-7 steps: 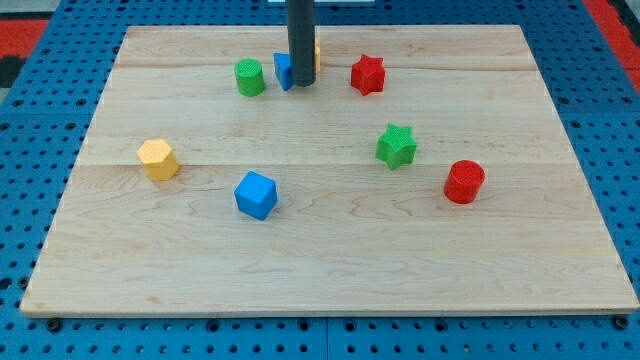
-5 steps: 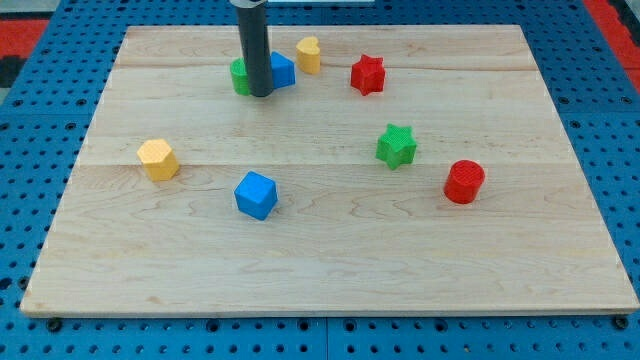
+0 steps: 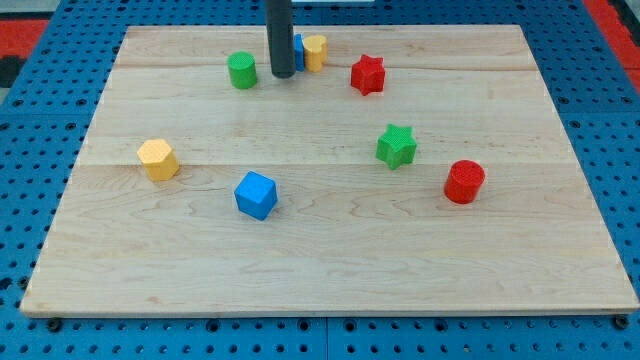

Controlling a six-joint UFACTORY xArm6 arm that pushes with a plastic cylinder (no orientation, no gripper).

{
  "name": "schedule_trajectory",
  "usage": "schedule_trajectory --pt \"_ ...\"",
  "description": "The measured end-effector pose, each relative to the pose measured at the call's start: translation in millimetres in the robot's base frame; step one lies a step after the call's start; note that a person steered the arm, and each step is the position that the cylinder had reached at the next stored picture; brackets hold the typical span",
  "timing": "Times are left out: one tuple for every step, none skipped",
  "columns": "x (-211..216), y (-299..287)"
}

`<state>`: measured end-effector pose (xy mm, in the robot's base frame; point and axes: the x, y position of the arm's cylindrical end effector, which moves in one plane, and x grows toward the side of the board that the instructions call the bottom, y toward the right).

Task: Move the arm to the left of the yellow hexagon

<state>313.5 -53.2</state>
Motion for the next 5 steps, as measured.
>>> schedule_trajectory --pt "81.3 -0.1" --pt "81.8 -0.2" --pt "74.9 -30.4" --pt "74.9 -102.8" --pt "74.9 -160.0"
